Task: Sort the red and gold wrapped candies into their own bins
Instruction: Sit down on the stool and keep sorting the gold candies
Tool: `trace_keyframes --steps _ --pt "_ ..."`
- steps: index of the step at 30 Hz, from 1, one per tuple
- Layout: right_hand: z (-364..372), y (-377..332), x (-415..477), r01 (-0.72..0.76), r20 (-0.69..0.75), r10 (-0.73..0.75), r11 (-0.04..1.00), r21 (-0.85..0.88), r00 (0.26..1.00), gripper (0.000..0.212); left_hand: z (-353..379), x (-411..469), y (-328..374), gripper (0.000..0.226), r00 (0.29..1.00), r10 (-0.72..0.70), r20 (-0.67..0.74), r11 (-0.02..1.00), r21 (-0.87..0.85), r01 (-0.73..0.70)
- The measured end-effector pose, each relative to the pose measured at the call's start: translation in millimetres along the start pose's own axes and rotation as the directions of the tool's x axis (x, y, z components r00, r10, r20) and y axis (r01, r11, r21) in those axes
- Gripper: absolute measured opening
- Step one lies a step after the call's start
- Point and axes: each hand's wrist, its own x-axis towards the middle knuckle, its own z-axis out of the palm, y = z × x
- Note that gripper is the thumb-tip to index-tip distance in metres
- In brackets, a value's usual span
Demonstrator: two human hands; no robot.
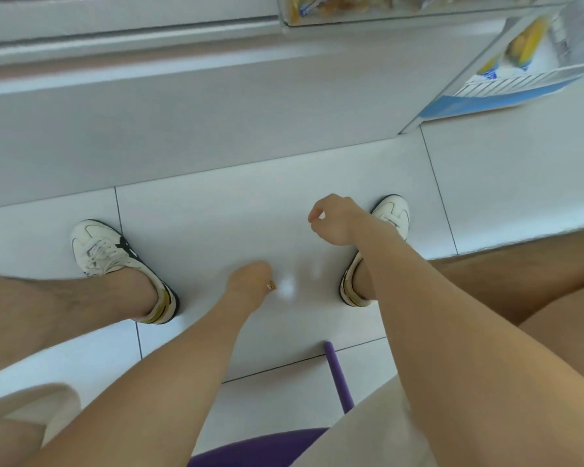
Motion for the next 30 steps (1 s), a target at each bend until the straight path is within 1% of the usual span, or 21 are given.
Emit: trace_keyframes --steps 2,3,5,7,9,10,12,14,16,18,19,21,22,23,24,25,26,27,28,29,30 --pt "-1.9 -1.3 -3.8 -0.008 0.019 0.008 1.000 -0.001 1.000 0.028 -4.2 5.4 -9.1 0.014 0.995 -0.099 -0.024 0.964 -0.249 0.090" --pt "-3.3 -2.3 -6.4 -0.013 0.031 0.013 1.000 -0.004 0.999 0.028 -11.3 7.0 -9.2 0.011 0.992 -0.126 -0.028 0.913 -0.394 0.105" --pt "-7.7 -5.8 -11.6 -0.025 0.051 0.025 1.000 0.013 0.998 0.030 -38.4 6.9 -1.5 0.006 0.990 -0.126 -0.068 0.784 -0.618 0.058" --pt "-14.6 -13.0 -17.1 -0.030 0.054 0.026 0.997 0.075 0.998 0.033 -82.0 -0.1 13.2 0.010 0.983 -0.117 -0.142 0.664 -0.747 -0.029" --pt "-25.1 -22.2 -23.5 -0.022 0.031 0.016 0.979 0.202 0.999 0.031 -129.7 -9.8 27.8 0.011 0.972 -0.104 -0.212 0.539 -0.833 -0.124" --pt "-31.6 -28.6 -28.4 -0.003 0.007 0.001 0.957 0.290 1.000 0.029 -152.7 -17.2 34.0 0.011 0.966 -0.098 -0.238 0.479 -0.862 -0.164" --pt "-46.8 -44.7 -42.7 0.077 -0.074 -0.047 0.871 0.485 0.996 0.027 -194.4 -37.4 43.8 0.014 0.947 -0.096 -0.307 0.422 -0.874 -0.240" --pt "-66.7 -65.7 -64.7 0.187 -0.179 -0.095 0.766 0.614 0.979 0.024 -232.3 -59.9 49.6 0.015 0.905 -0.105 -0.412 0.419 -0.844 -0.336" --pt "-91.1 -88.2 -90.2 0.259 -0.232 -0.138 0.708 0.657 0.963 0.020 -270.2 -86.2 51.1 0.010 0.864 -0.113 -0.491 0.466 -0.794 -0.390" --pt "-117.2 -109.4 -118.8 0.298 -0.225 -0.197 0.700 0.649 0.954 0.022 -306.9 -113.8 51.6 0.006 0.834 -0.093 -0.544 0.536 -0.733 -0.419" --pt "-130.1 -119.4 -134.1 0.309 -0.206 -0.230 0.714 0.628 0.951 0.025 -325.1 -128.4 53.4 0.009 0.809 -0.074 -0.583 0.574 -0.688 -0.444" --pt "-155.5 -137.3 -165.0 0.354 -0.209 -0.285 0.766 0.537 0.935 0.029 -357.6 -155.6 60.9 0.017 0.730 -0.040 -0.682 0.662 -0.565 -0.492" --pt "-168.2 -143.8 -179.6 0.390 -0.256 -0.300 0.790 0.473 0.919 0.031 -370.6 -166.0 66.1 0.019 0.665 -0.014 -0.746 0.716 -0.472 -0.514" --pt "-181.6 -149.3 -193.1 0.432 -0.337 -0.307 0.807 0.403 0.890 0.034 -382.3 -174.5 72.0 0.018 0.576 0.039 -0.817 0.773 -0.341 -0.536" --pt "-195.4 -153.7 -203.8 0.474 -0.437 -0.312 0.815 0.333 0.843 0.035 -392.7 -182.2 77.8 0.020 0.481 0.119 -0.869 0.814 -0.192 -0.548" --pt "-209.2 -156.3 -211.3 0.510 -0.543 -0.318 0.823 0.249 0.777 0.036 -402.5 -188.4 83.2 0.023 0.408 0.208 -0.889 0.834 -0.057 -0.549" --pt "-223.9 -156.8 -213.6 0.528 -0.644 -0.326 0.837 0.144 0.692 0.038 -412.5 -191.3 87.9 0.026 0.362 0.282 -0.889 0.838 0.044 -0.544" --pt "-238.7 -155.7 -210.4 0.520 -0.734 -0.332 0.853 0.033 0.592 0.040 -422.8 -191.3 91.8 0.029 0.345 0.336 -0.876 0.832 0.104 -0.545" --pt "-253.1 -153.4 -203.5 0.495 -0.802 -0.334 0.867 -0.055 0.495 0.041 -433.2 -189.5 96.0 0.033 0.354 0.370 -0.859 0.826 0.129 -0.549" --pt "-266.7 -150.6 -192.7 0.472 -0.841 -0.333 0.875 -0.107 0.427 0.039 -444.2 -185.9 100.9 0.035 0.375 0.387 -0.843 0.825 0.135 -0.549" --pt "-277.4 -147.5 -182.5 0.448 -0.852 -0.338 0.883 -0.140 0.400 0.036 -454.2 -180.3 106.7 0.037 0.384 0.400 -0.832 0.825 0.144 -0.547"
